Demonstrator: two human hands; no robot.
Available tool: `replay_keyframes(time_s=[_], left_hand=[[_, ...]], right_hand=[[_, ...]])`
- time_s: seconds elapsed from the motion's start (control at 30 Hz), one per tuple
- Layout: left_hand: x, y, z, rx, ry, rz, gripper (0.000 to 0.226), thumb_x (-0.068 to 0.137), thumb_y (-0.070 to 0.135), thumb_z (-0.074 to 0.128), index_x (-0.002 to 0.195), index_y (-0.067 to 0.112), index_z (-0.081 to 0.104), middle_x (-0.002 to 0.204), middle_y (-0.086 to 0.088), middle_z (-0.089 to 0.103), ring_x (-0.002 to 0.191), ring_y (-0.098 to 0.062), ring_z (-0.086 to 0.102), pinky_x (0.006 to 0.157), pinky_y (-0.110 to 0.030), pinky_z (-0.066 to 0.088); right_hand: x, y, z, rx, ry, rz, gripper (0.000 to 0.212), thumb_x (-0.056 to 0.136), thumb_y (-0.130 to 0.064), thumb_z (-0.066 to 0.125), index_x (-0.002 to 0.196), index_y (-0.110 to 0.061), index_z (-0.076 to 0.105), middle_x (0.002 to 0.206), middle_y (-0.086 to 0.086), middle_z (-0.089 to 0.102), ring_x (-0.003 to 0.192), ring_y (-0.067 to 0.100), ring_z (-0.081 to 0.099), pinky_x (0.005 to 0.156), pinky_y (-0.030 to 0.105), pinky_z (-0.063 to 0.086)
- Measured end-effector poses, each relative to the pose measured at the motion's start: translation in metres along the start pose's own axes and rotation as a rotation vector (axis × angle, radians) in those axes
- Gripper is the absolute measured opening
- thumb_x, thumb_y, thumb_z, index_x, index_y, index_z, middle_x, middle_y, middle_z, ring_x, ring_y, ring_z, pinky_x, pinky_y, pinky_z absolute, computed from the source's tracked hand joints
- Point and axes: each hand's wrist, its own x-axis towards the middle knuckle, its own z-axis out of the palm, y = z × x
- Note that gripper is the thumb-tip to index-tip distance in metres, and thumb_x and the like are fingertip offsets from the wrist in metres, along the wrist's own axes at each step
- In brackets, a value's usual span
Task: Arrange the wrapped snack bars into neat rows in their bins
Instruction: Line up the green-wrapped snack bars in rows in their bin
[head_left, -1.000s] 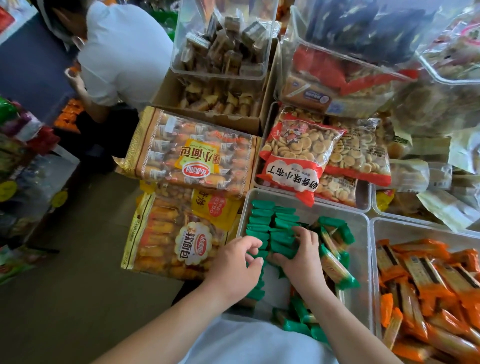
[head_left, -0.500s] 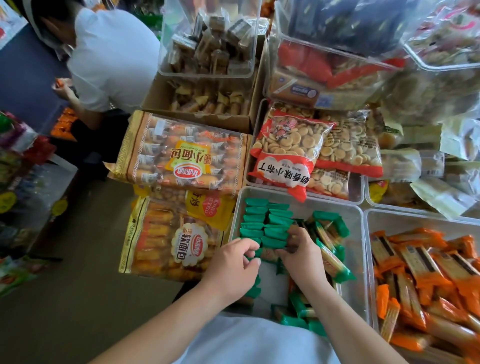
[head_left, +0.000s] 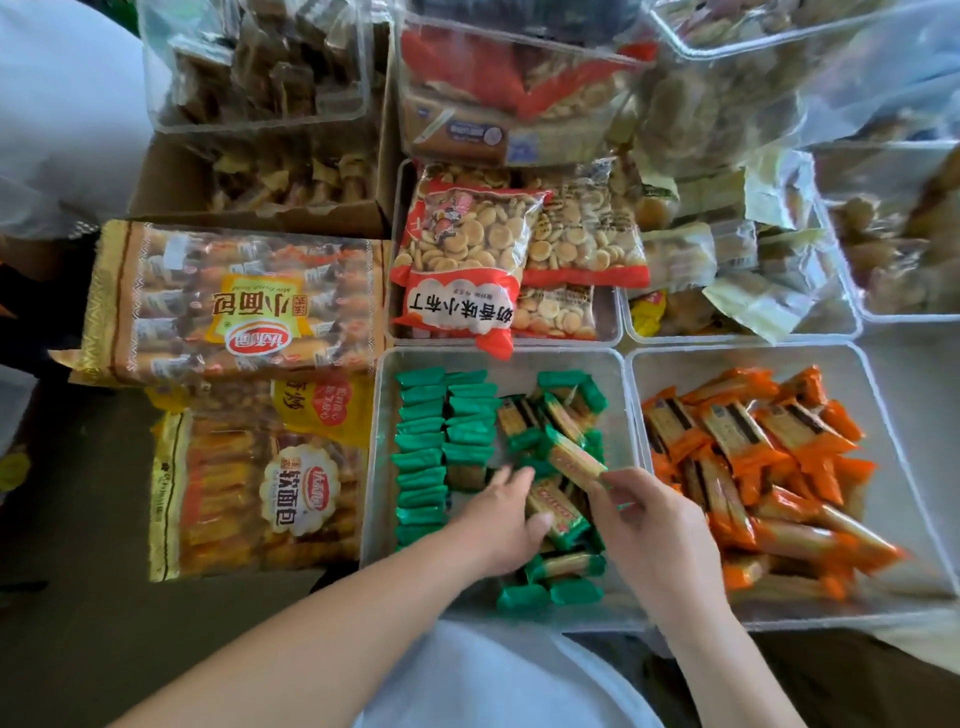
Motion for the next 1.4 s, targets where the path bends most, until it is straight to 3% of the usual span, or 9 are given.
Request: replay_keyframes(time_s=[0.07,0.23,0.4,0.63,0.8,1.03,1.17,1.23,1.4], left_hand=[[0.010,0.002,0.005,-0.006,-0.022,-0.040,0.077,0.106,0.054,0.044,0.167,0.023,0.009,0.175,-0.010,0.003,0.158,-0.033,0.020,0.123,-0.042,0.024],[0.027,0.002,0.009,0.021,0.006,-0.077,0.077,0.098,0.061,0.055,0.156,0.021,0.024,0.160,-0.015,0.036,0.140,-0.037,0.046,0.109,-0.041,0.042],[0.032,0.001,0.010,0.121,0.059,-0.030,0.073,0.097,0.063,0.055,0.153,0.022,0.031,0.146,-0.015,0.051,0.129,-0.038,0.055,0.101,-0.042,0.049],[0.030,-0.003,0.008,0.225,0.071,0.003,0.058,0.101,0.056,0.044,0.151,0.026,0.040,0.144,-0.009,0.057,0.128,-0.036,0.057,0.101,-0.046,0.052],[0.024,-0.013,0.000,0.308,0.051,0.054,0.056,0.105,0.054,0.038,0.156,0.031,0.035,0.149,-0.007,0.056,0.134,-0.034,0.054,0.105,-0.047,0.048],[0.031,-0.016,0.006,0.070,0.036,-0.021,0.062,0.099,0.064,0.048,0.157,0.044,0.033,0.158,-0.010,0.041,0.144,-0.035,0.042,0.115,-0.044,0.041],[0.033,-0.018,0.009,0.046,0.048,-0.008,0.068,0.094,0.068,0.054,0.155,0.043,0.036,0.152,-0.004,0.041,0.140,-0.034,0.046,0.113,-0.044,0.043],[0.033,-0.019,0.007,0.038,0.073,0.012,0.067,0.093,0.066,0.057,0.153,0.041,0.042,0.152,-0.002,0.037,0.138,-0.034,0.047,0.113,-0.044,0.044],[0.028,-0.019,0.007,-0.047,0.194,0.098,0.060,0.089,0.059,0.069,0.142,0.031,0.060,0.132,0.001,0.052,0.125,-0.025,0.055,0.105,-0.041,0.049]], right_hand=[[-0.012,0.009,-0.001,0.029,-0.011,0.015,0.017,0.092,-0.041,0.068,0.103,-0.031,0.076,0.087,-0.019,0.071,0.077,0.002,0.068,0.064,0.035,0.063],[-0.036,0.027,-0.004,0.127,-0.009,0.053,0.011,0.092,-0.034,0.071,0.100,-0.030,0.076,0.082,-0.020,0.070,0.079,0.000,0.067,0.064,0.032,0.062],[-0.046,0.036,-0.006,0.205,0.004,0.079,0.005,0.092,-0.024,0.075,0.093,-0.029,0.075,0.077,-0.017,0.069,0.084,0.000,0.066,0.064,0.028,0.060],[-0.036,0.030,-0.004,0.183,-0.010,0.058,0.006,0.092,-0.030,0.074,0.098,-0.029,0.076,0.078,-0.017,0.070,0.082,0.001,0.066,0.065,0.030,0.061],[-0.022,0.021,0.007,0.158,-0.069,0.012,0.012,0.093,-0.032,0.073,0.103,-0.028,0.076,0.084,-0.018,0.071,0.082,0.001,0.067,0.070,0.031,0.063],[-0.022,0.027,0.002,0.251,-0.077,0.101,0.008,0.093,-0.024,0.075,0.100,-0.026,0.076,0.084,-0.012,0.074,0.082,0.002,0.068,0.072,0.032,0.063],[-0.023,0.025,0.003,0.077,-0.129,0.060,0.020,0.095,-0.028,0.072,0.114,-0.024,0.074,0.099,-0.015,0.070,0.085,0.003,0.066,0.074,0.027,0.061],[-0.022,0.018,0.008,0.004,-0.183,0.035,0.028,0.096,-0.035,0.070,0.123,-0.028,0.070,0.112,-0.015,0.068,0.095,0.005,0.065,0.081,0.026,0.060],[-0.015,0.007,0.024,-0.084,-0.225,-0.037,0.033,0.101,-0.032,0.062,0.133,-0.025,0.064,0.129,-0.011,0.061,0.110,0.008,0.060,0.086,0.016,0.047]])
